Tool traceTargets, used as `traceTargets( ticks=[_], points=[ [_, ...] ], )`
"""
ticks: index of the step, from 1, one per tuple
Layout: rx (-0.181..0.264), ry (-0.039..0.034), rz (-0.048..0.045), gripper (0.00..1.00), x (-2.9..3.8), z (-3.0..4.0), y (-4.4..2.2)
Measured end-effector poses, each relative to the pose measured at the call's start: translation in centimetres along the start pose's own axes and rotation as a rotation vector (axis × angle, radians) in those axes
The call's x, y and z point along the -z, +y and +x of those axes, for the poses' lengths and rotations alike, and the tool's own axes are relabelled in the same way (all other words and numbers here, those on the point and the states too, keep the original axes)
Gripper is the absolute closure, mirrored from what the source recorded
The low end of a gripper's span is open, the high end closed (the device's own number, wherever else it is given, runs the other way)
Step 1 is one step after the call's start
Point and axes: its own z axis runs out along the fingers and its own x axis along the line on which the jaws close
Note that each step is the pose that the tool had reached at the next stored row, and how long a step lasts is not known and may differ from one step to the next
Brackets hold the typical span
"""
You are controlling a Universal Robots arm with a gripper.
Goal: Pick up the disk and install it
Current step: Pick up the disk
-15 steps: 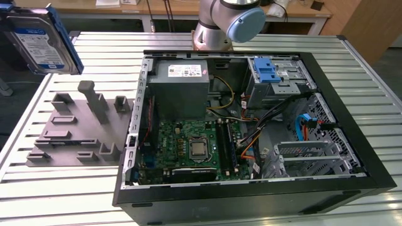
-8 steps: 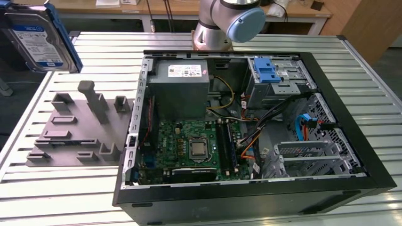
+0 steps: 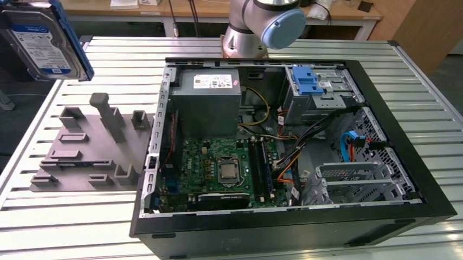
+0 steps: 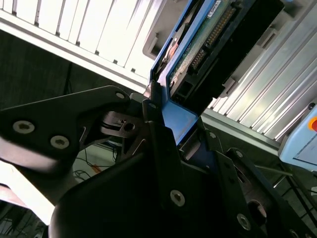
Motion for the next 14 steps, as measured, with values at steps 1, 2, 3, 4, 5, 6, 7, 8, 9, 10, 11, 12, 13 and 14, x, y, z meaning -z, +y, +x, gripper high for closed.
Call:
traceTargets(
  ticks=[1,2,3,4,5,6,7,8,9,10,11,12,13,14],
  points=[
    [0.000,0.0000,0.0000,0.64,0.10,0.00,0.00],
    [0.000,0.0000,0.0000,0.64,0.18,0.00,0.00],
    [0.000,0.0001,-0.0001,0.64,0.27,0.00,0.00],
    [0.000,0.0001,-0.0001,0.64,0.35,0.00,0.00],
    [0.000,0.0000,0.0000,0.64,0.42,-0.01,0.00],
    [0.000,0.0000,0.0000,0.64,0.50,-0.01,0.00],
    [0.000,0.0001,0.0000,0.64,0.58,-0.01,0.00],
    [0.000,0.0000,0.0000,0.64,0.65,-0.01,0.01],
    [0.000,0.0000,0.0000,0.64,0.72,-0.01,0.01],
    [0.000,0.0000,0.0000,0.64,0.79,-0.01,0.01],
    [0.000,0.0000,0.0000,0.64,0.86,-0.01,0.01],
    [0.000,0.0000,0.0000,0.64,0.92,-0.01,0.01],
    [0.000,0.0001,-0.0001,0.64,0.98,-0.01,0.01],
    [0.000,0.0000,0.0000,0.64,1.05,-0.02,0.01]
  ],
)
